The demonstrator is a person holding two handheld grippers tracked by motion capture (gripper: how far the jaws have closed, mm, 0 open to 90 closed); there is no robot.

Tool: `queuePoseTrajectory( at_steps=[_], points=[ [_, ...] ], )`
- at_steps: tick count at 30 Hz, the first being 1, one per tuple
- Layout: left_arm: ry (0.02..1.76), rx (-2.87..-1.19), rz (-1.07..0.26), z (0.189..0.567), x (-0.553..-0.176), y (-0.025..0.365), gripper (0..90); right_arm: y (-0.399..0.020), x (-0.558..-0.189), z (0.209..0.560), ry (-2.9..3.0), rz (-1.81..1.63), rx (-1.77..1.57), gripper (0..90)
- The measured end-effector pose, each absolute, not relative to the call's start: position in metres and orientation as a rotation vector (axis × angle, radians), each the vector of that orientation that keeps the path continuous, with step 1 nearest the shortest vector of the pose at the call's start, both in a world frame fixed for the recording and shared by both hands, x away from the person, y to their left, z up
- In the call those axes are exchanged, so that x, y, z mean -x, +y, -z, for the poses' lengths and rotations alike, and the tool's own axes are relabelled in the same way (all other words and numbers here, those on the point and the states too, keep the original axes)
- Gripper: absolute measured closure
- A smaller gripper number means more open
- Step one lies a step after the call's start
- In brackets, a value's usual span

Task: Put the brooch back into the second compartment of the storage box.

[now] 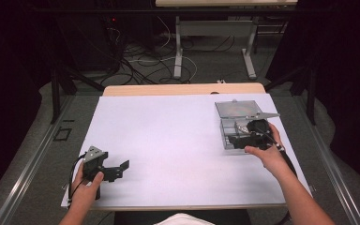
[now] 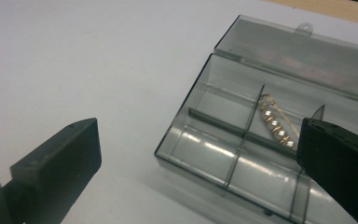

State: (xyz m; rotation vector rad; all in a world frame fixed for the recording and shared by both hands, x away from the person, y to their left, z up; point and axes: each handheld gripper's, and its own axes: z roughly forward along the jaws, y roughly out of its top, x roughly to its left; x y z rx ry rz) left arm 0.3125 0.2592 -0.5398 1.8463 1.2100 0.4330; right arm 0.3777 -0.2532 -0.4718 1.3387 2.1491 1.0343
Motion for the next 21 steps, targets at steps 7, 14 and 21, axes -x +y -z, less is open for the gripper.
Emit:
queuePoseTrajectory(
  at_steps=[7,14,21],
  points=[
    [1.208,-1.848,-0.432,0.540,-0.313,0.259,1.3,-0.245,-0.358,0.489,2.184,-1.060,-1.316,0.0],
    [1.211,-1.845,-0.433,0.540,-0.313,0.259,1.3,-0.239,-0.342,0.508,2.199,-1.069,-1.303,0.0],
    [1.209,-1.848,-0.432,0.540,-0.312,0.258,1.3,-0.238,-0.330,0.521,2.176,-1.130,-1.306,0.0]
  ],
)
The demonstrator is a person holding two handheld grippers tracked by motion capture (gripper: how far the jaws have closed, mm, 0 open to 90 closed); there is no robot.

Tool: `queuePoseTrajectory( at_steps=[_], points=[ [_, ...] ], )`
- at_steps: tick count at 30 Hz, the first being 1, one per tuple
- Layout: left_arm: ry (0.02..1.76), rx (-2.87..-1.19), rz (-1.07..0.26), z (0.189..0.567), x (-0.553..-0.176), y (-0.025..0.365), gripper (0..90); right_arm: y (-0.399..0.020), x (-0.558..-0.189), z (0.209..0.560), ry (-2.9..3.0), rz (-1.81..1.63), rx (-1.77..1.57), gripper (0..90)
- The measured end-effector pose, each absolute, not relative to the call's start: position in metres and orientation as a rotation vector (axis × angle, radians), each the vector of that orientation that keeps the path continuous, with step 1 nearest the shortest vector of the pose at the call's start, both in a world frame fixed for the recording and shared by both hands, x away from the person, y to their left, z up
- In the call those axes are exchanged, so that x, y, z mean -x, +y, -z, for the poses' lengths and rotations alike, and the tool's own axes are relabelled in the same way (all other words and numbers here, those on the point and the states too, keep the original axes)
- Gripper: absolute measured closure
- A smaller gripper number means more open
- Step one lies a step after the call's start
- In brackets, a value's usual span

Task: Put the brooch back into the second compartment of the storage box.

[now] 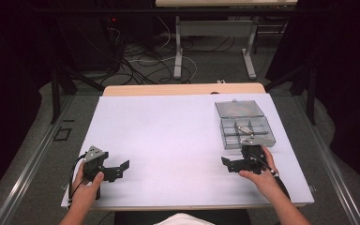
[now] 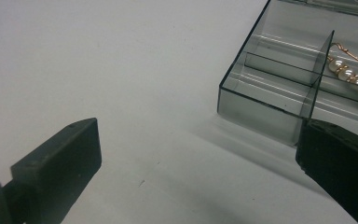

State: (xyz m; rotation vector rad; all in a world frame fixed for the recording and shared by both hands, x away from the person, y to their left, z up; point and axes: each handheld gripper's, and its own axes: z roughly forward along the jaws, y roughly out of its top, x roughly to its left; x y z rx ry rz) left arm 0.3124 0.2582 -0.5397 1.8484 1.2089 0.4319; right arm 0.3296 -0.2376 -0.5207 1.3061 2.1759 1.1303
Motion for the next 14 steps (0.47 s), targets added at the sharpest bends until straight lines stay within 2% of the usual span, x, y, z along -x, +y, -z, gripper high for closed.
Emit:
queuePoseTrajectory(
  at_steps=[14],
  points=[
    [1.204,-1.838,-0.431,0.538,-0.312,0.260,1.3,-0.229,-0.321,0.537,2.194,-1.107,-1.263,0.0]
  ],
)
